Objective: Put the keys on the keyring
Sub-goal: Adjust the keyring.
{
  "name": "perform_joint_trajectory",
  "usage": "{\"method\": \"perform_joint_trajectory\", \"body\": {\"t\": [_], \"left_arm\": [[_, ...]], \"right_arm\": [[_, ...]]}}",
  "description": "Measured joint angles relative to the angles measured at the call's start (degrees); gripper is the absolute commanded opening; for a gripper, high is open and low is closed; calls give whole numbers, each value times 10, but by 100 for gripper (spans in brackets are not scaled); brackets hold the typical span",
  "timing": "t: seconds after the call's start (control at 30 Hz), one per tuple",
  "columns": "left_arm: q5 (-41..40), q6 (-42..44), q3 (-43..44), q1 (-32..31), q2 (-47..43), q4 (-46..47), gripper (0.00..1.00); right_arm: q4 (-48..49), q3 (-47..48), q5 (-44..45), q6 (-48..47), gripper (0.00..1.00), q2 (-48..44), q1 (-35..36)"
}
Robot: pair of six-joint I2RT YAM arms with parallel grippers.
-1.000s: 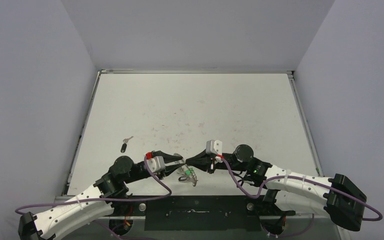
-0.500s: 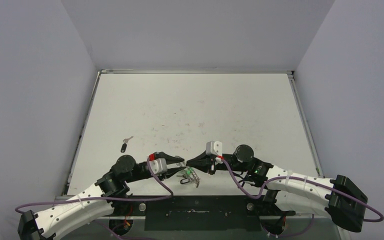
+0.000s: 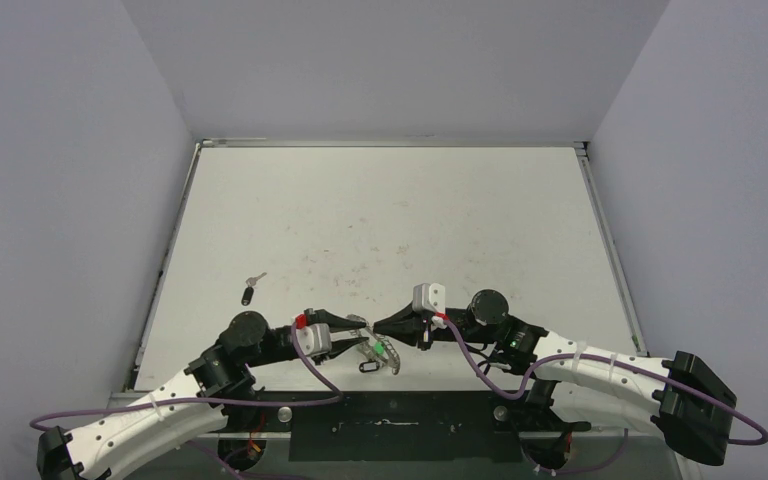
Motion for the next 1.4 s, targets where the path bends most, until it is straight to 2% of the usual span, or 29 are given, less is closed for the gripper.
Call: {"method": "perform_joint_trajectory", "body": {"t": [0.33,0.5,0.77,0.93,1.23,1.33,1.4], "left_arm": [[-9,10,1,0,18,5,20],[-14,14,2,0,23,9,24],[-24,17,3,0,37,18,22],[-26,21,5,0,48,26,0],[-26,29,6,0,44,30,0],[-26,30,6,0,37,28,18],[-24,30,6,0,34,30,23]], "right_arm": [[-5,0,-5,0,0,0,0],[-6,0,-9,0,0,0,0],[-7,0,-10,0,0,0,0],[-9,0,-10,0,0,0,0],[-13,0,-10,-5,0,0,0],[-13,2,-11,-5,0,0,0],[-14,2,-10,-5,0,0,0]]}}
